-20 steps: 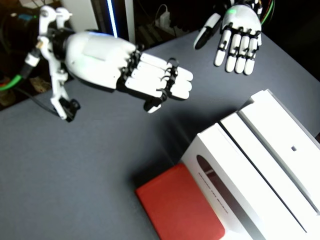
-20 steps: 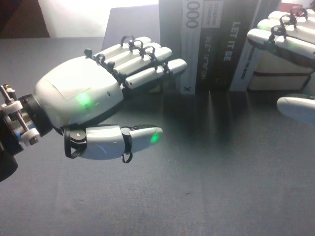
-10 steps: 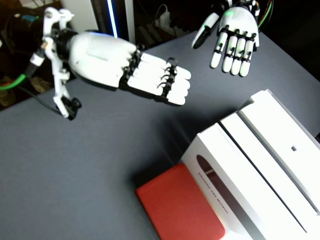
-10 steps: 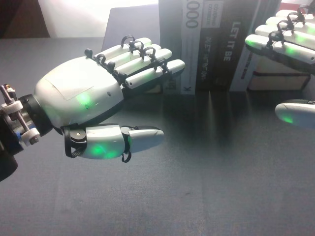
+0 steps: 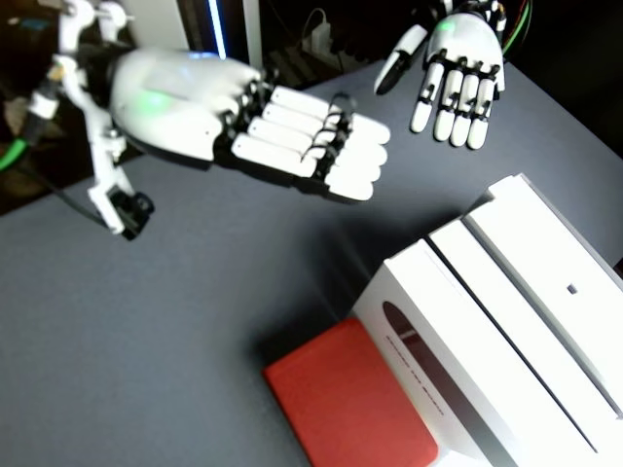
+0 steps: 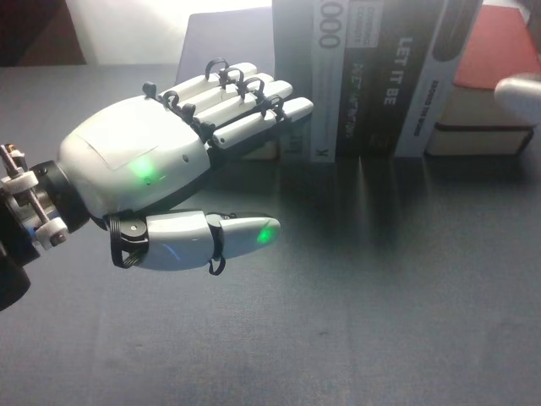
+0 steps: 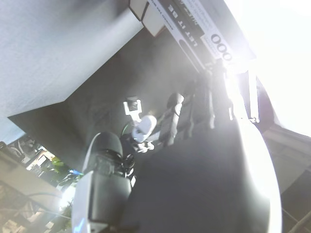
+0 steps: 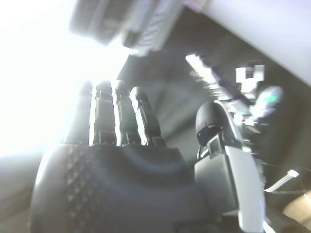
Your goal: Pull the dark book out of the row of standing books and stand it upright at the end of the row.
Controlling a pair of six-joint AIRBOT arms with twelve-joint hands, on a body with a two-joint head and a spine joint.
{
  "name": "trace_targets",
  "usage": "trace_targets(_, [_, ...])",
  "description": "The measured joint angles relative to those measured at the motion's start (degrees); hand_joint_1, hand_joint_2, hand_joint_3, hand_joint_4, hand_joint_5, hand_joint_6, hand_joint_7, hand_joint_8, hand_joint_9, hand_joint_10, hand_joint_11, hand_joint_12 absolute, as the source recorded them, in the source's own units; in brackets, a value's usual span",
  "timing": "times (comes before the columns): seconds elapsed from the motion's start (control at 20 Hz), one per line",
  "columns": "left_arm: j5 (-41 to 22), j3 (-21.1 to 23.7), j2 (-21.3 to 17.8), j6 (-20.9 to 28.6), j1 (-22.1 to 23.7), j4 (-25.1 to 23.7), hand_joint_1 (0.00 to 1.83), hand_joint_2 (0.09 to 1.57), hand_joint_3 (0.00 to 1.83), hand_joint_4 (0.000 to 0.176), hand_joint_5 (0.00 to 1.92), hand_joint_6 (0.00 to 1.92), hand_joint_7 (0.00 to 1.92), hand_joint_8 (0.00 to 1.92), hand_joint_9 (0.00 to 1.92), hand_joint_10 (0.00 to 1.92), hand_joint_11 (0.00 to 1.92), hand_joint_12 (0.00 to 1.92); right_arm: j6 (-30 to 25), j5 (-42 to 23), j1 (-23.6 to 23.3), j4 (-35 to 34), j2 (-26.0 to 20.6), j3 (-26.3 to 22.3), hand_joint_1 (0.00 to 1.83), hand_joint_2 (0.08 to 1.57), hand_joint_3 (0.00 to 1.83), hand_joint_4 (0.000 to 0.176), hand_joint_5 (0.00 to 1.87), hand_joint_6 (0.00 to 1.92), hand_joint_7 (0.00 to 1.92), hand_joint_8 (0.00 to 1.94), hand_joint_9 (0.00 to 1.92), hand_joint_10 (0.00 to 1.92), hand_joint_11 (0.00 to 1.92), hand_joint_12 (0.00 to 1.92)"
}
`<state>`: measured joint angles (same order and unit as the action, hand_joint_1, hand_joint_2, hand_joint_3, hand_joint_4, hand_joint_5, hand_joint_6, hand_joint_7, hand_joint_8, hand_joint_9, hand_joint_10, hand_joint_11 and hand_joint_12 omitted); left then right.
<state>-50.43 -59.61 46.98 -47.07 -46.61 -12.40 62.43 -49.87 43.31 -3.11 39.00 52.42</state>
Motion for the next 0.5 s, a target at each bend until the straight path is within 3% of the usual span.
trace_targets(0.1, [0.31, 0.17, -0.07, 0.0, -0.28, 0.33, 0.0, 1.31, 0.02, 0.031, 0.0, 0.0, 0.0, 0.0, 0.0, 0.0, 0.0, 0.0, 1.73, 0.13, -2.45, -0.94, 1.6, 1.27, 0.22, 1.41, 0.03, 0.0, 0.04, 0.02, 0.0, 0.0, 0.0, 0.0, 0.0, 0.0])
trace_targets(0.15, [0.26, 0.17, -0.11, 0.0, -0.44, 0.2, 0.0, 1.3, 0.02, 0.042, 0.0, 0.0, 0.0, 0.0, 0.0, 0.0, 0.0, 0.0, 2.51, 1.03, -4.37, -0.98, 2.56, 1.95, 0.04, 1.41, 0.02, 0.0, 0.04, 0.02, 0.0, 0.0, 0.0, 0.0, 0.0, 0.0])
trace_targets(0.2, [0.17, 0.17, -0.11, 0.02, -0.72, 0.26, 0.0, 1.31, 0.02, 0.052, 0.0, 0.0, 0.0, 0.0, 0.0, 0.0, 0.0, 0.0, 3.48, 1.75, -5.95, -1.25, 3.37, 2.56, 0.01, 1.4, 0.02, 0.0, 0.06, 0.03, 0.0, 0.0, 0.0, 0.0, 0.0, 0.0])
trace_targets(0.45, [0.04, 0.24, -0.44, 0.0, -0.9, 0.81, 0.0, 1.32, 0.02, 0.051, 0.0, 0.0, 0.0, 0.0, 0.0, 0.0, 0.0, 0.0, 9.01, 9.42, -12.83, -4.81, 8.39, 7.08, 0.0, 1.37, 0.0, 0.0, 0.16, 0.07, 0.0, 0.0, 0.0, 0.0, 0.0, 0.0])
trace_targets(0.5, [0.04, 0.24, -0.42, 0.0, -0.9, 0.79, 0.0, 1.32, 0.02, 0.065, 0.0, 0.0, 0.0, 0.0, 0.0, 0.0, 0.0, 0.0, 10.27, 11.17, -13.64, -6.08, 9.31, 7.96, 0.0, 1.36, 0.0, 0.0, 0.19, 0.08, 0.0, 0.0, 0.0, 0.0, 0.0, 0.0])
